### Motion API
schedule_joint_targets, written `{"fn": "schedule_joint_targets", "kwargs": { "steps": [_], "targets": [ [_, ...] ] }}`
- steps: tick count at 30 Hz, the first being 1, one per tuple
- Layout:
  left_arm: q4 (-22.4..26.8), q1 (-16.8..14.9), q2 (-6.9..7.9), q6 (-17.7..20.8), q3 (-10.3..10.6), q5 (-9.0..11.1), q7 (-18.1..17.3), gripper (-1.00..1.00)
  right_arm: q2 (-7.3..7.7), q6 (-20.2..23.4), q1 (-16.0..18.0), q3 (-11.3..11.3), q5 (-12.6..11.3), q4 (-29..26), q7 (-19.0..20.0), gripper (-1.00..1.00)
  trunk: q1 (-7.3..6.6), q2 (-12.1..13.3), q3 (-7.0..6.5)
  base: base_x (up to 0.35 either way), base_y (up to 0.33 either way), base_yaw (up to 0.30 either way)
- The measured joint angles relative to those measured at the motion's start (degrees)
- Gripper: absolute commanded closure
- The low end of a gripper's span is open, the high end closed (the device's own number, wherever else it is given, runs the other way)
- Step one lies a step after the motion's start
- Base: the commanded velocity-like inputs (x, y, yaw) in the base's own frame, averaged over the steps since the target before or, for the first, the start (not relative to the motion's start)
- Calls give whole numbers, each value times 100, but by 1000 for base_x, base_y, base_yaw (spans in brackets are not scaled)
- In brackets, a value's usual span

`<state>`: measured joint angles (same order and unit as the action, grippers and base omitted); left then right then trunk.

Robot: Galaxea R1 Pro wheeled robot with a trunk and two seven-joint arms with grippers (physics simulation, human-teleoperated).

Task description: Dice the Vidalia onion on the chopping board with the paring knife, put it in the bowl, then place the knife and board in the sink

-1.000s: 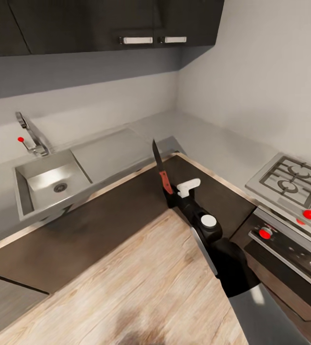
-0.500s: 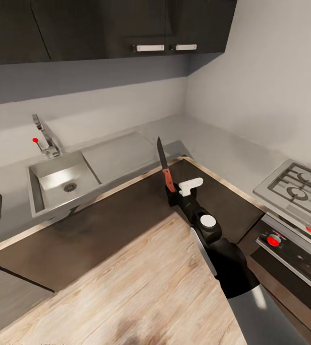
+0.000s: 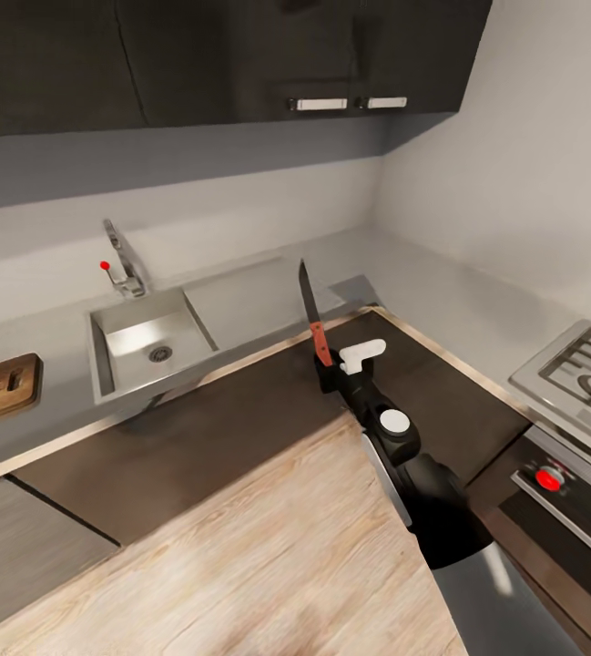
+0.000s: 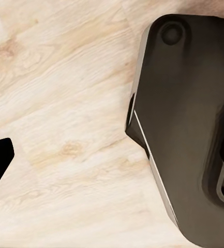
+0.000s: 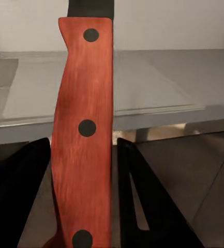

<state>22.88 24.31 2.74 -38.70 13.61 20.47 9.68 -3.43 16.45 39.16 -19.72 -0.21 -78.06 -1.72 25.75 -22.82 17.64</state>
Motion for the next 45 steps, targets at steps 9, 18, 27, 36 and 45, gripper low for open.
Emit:
{"fn": "schedule_joint_targets", "kwargs": {
  "steps": [9, 18, 27, 36, 45],
  "targets": [
    [-6, 1, -5, -1, -5, 0, 2, -100, 1, 41, -4, 0, 7, 0, 0, 100, 0, 0, -74, 0, 222, 174],
    [-6, -2, -8, -1, -6, 0, 2, -100, 1, 78, -7, 0, 5, 0, 0, 100, 1, 1, -148, -36, 276, 175],
    [-6, 1, -3, -1, -4, 0, 3, -100, 1, 78, -7, 0, 5, 0, 0, 100, 0, 1, -221, -13, 284, 175],
    [-6, 0, -1, -1, -7, 0, 3, -100, 1, 78, -10, 0, 5, 0, 0, 100, 0, 1, -295, 0, 286, 175],
    [-18, -5, -2, -1, -11, 0, 3, -100, 1, 78, -8, 0, 8, 9, 0, 100, 0, 1, -369, 0, 286, 175]
  ]
}}
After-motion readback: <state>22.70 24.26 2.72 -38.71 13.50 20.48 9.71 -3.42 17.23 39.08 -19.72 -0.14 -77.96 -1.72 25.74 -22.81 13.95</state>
